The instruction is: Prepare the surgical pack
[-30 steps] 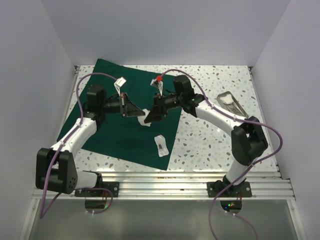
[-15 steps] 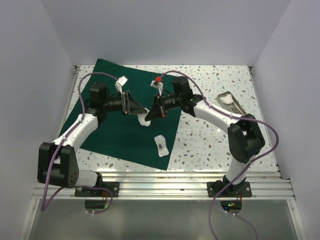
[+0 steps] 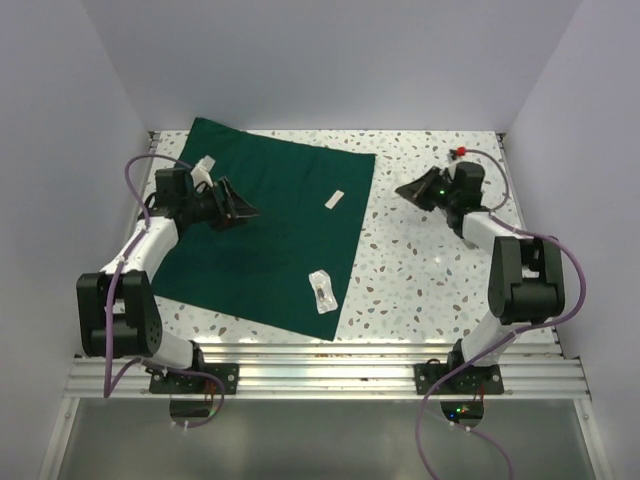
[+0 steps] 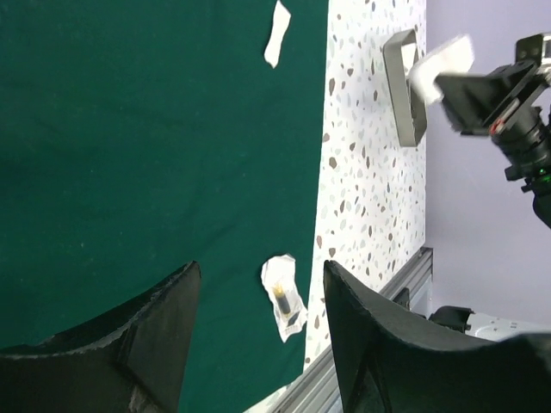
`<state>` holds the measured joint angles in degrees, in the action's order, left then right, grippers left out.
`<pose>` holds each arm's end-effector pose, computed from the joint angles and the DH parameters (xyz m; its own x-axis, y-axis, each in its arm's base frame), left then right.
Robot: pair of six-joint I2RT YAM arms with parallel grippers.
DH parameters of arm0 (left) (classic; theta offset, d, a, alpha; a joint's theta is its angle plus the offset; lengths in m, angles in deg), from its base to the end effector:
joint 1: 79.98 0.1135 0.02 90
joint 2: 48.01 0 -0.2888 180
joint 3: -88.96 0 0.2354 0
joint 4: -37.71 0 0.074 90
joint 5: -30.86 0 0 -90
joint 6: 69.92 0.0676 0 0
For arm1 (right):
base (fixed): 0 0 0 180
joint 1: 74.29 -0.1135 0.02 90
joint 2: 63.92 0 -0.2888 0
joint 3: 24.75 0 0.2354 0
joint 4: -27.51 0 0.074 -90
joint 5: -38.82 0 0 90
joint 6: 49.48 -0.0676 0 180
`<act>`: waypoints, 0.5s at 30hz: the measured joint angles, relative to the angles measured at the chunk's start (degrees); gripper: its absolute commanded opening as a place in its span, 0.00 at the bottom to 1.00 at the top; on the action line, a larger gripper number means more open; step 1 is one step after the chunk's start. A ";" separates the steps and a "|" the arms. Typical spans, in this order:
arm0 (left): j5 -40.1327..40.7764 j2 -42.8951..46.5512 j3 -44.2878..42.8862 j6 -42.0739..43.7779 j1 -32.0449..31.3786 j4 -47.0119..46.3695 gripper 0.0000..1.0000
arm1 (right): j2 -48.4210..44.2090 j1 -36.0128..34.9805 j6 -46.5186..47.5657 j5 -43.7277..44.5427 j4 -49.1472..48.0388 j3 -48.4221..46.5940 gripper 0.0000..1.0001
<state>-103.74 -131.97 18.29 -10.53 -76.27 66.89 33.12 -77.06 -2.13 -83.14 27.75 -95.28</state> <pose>0.3112 -0.0274 0.2641 -0.8196 -0.4165 -0.3934 0.0621 0.6181 -0.7836 0.3812 0.0543 0.2359 -0.6783 0.5427 -0.4954 -0.0728 0.6212 0.7802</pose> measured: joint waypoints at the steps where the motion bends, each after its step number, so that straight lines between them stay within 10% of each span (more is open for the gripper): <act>1: -0.15 -0.26 0.37 0.00 -0.07 0.07 0.63 | -0.02 2.29 -1.44 2.08 -1.66 0.39 0.00; 15: -1.42 -3.72 0.52 1.60 -0.24 1.14 0.63 | 10.95 16.76 -12.07 8.00 -17.22 0.66 0.00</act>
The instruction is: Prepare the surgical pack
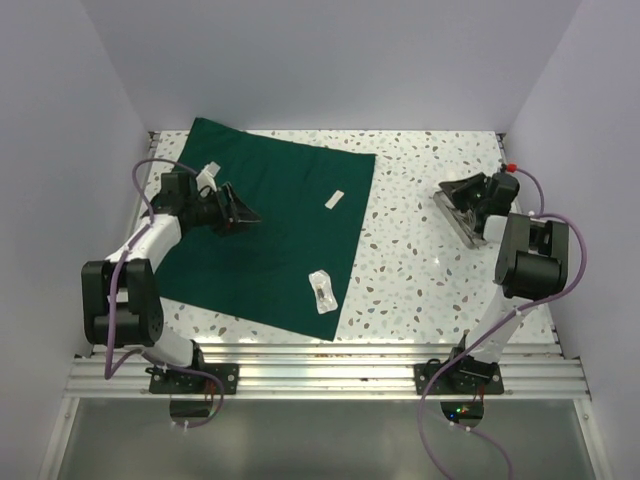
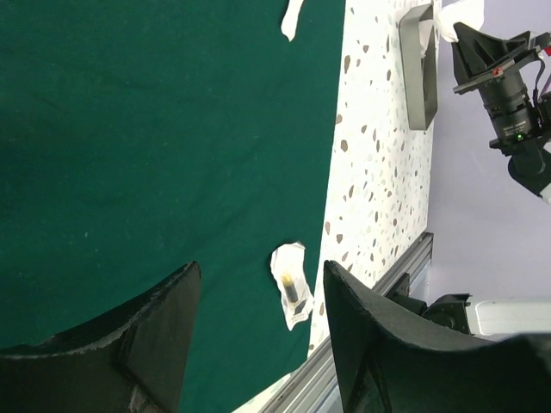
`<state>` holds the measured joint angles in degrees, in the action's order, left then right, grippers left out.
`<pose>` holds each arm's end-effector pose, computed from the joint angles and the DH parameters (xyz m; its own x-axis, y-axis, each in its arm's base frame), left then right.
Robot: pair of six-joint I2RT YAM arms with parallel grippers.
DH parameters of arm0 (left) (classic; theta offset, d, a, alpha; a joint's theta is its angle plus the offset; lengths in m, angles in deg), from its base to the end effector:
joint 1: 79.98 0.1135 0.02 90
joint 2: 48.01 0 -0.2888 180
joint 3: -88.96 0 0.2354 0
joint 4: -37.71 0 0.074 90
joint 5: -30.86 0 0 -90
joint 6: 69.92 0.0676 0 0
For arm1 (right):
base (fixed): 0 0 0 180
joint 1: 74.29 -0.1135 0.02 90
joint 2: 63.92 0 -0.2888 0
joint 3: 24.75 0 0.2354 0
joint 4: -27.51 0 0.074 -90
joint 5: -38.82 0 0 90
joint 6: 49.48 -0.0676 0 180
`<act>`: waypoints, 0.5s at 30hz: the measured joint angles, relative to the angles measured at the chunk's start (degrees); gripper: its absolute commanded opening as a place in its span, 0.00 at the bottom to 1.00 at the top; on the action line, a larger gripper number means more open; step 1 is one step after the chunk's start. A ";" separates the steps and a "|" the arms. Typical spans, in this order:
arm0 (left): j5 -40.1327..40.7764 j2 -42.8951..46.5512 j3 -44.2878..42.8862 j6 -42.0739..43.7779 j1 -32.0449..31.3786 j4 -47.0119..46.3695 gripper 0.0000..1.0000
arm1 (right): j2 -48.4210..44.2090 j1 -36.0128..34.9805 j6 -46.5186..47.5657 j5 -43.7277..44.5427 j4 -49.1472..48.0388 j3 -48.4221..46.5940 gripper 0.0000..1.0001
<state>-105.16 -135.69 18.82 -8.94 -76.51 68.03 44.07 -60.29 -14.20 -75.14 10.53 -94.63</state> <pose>0.3163 -0.0296 0.2414 -0.8606 -0.3897 -0.3279 0.0256 0.6099 -0.7921 0.4152 -0.0752 0.1940 -0.3216 0.8490 -0.4192 0.2009 0.4939 0.8460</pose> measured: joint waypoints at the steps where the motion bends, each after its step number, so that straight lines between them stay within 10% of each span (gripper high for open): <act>1: -0.07 -0.37 0.00 0.11 0.00 -0.02 0.63 | 0.52 0.09 -0.37 -0.02 -0.11 -0.09 0.00; 15: -1.99 -5.81 -0.09 -0.33 0.00 -0.31 0.62 | 3.67 2.08 -2.78 -0.15 -0.90 -2.19 0.00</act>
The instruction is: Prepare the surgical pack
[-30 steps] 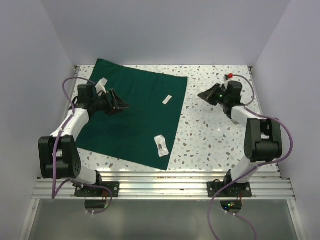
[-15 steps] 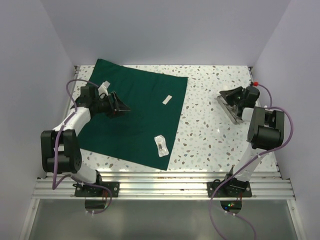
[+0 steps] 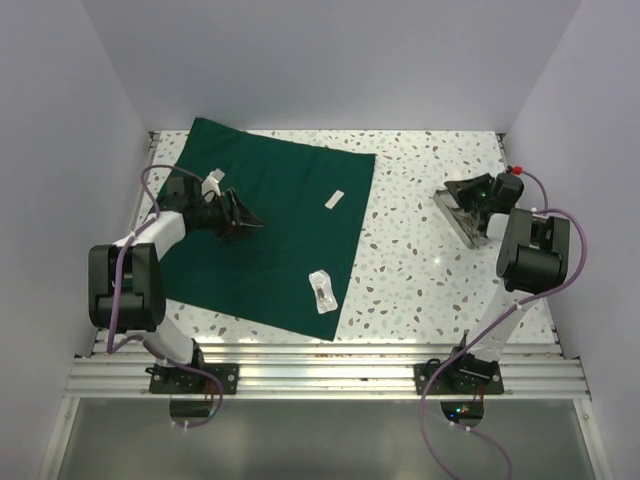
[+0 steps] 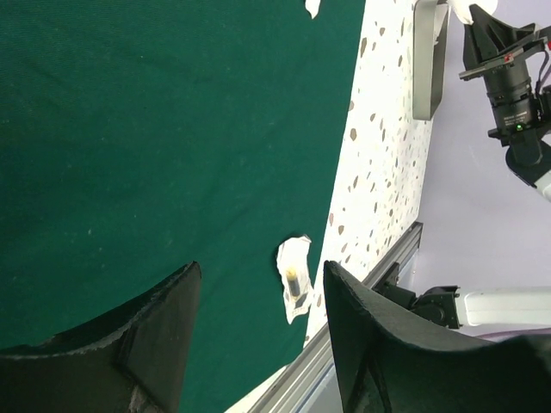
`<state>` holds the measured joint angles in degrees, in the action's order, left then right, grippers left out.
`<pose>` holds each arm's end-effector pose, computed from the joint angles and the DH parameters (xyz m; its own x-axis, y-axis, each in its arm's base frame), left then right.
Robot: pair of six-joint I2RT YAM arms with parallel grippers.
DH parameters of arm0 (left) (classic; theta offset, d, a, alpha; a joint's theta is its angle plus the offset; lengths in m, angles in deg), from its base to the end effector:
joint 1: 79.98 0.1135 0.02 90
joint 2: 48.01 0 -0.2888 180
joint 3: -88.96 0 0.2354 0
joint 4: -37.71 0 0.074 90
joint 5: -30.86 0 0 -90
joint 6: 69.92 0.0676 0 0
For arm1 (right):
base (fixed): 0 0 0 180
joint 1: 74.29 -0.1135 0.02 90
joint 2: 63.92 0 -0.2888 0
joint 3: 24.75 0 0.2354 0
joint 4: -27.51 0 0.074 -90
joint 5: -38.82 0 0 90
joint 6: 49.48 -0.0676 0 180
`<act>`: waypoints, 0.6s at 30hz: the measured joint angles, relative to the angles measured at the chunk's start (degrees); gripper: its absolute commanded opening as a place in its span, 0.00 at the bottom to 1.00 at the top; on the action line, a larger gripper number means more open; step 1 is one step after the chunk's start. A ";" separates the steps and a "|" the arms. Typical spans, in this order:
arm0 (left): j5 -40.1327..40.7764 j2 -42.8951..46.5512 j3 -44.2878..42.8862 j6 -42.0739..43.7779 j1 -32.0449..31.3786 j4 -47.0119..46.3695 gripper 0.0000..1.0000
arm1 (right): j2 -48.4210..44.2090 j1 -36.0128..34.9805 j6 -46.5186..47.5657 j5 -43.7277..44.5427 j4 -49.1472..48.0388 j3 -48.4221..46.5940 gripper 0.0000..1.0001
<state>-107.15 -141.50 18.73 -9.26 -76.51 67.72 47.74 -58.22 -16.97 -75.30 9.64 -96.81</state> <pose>0.3276 -0.0305 0.2133 -0.8949 -0.3827 -0.2294 -0.0405 0.5818 -0.8123 0.4247 -0.0936 0.1816 -0.2858 0.8833 -0.3717 0.2398 0.4414 0.8647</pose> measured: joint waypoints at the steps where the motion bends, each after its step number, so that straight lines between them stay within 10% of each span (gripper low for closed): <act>1: -0.07 -0.15 -0.07 -0.02 0.00 0.00 0.62 | 0.52 0.11 -0.09 -0.07 0.00 -0.26 0.00; 18: -0.24 -1.60 -0.70 -0.02 0.26 -0.04 0.62 | 2.34 1.73 3.67 0.42 10.78 -2.80 0.00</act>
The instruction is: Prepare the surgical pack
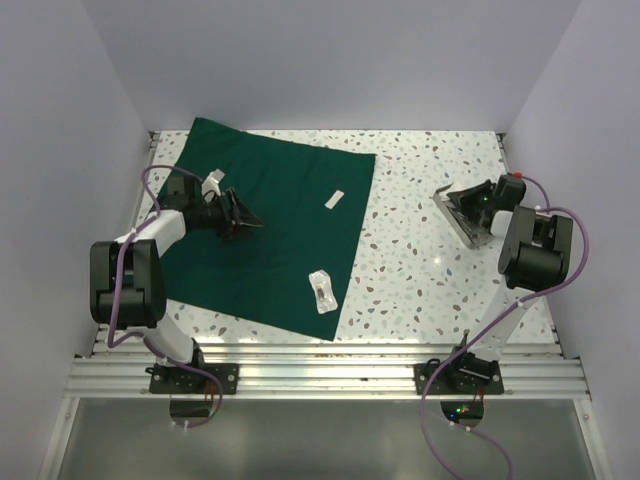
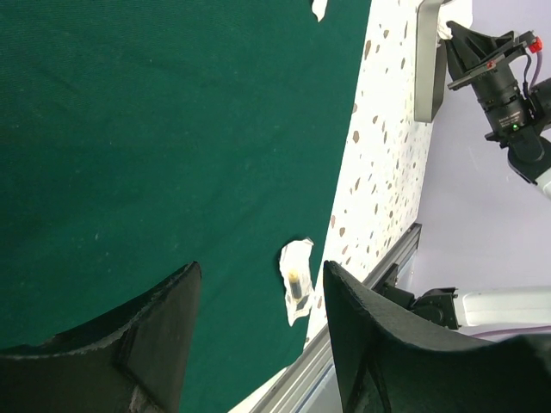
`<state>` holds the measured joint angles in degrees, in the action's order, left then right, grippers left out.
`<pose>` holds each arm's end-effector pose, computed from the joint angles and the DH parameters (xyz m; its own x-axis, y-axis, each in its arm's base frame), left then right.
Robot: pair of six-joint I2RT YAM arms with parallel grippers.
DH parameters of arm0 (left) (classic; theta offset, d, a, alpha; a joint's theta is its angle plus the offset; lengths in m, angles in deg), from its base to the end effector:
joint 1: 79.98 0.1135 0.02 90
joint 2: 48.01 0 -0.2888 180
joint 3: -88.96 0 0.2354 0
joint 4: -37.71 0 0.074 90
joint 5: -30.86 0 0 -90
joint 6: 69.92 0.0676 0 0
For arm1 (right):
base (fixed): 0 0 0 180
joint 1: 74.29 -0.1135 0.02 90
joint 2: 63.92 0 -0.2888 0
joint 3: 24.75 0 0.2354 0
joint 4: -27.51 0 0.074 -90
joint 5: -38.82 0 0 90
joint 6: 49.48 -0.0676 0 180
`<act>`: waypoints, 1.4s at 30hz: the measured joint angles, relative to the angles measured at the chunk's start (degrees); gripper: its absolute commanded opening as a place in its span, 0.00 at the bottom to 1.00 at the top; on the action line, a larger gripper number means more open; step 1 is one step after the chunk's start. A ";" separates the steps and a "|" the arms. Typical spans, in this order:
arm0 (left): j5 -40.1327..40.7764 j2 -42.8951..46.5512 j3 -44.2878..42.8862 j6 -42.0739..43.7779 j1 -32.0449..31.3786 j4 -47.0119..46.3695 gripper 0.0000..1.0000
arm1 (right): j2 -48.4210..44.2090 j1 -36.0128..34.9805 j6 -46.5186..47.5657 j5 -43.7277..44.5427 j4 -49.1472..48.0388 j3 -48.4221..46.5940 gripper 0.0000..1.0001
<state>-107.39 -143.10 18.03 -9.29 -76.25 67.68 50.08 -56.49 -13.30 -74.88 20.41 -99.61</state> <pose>0.3327 -0.0288 0.2084 -0.8974 -0.3858 -0.2141 -0.0542 0.5780 -0.8142 0.4227 -0.1072 0.1566 -0.3341 0.8835 -0.3283 0.3814 0.4452 0.8101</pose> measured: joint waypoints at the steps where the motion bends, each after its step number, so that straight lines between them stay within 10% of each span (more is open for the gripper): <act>1: 0.00 0.00 0.00 -0.02 0.02 -0.02 0.62 | 0.00 0.00 0.48 0.07 0.70 -0.42 0.00; 15: 0.00 -0.07 0.00 -0.09 0.02 -0.04 0.63 | 0.50 0.00 6.78 1.79 11.89 -5.79 0.05; 30: -0.42 -0.07 0.00 -0.28 0.02 -0.11 0.63 | -0.15 0.20 9.86 2.27 18.86 -6.86 0.47; 42: -1.03 -0.04 0.02 -0.59 0.02 -0.48 0.63 | -10.01 0.39 14.58 6.36 28.87 -6.86 0.42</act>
<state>-108.41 -143.14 18.05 -9.88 -76.23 67.20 40.07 -56.10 1.28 -68.52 49.28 -106.47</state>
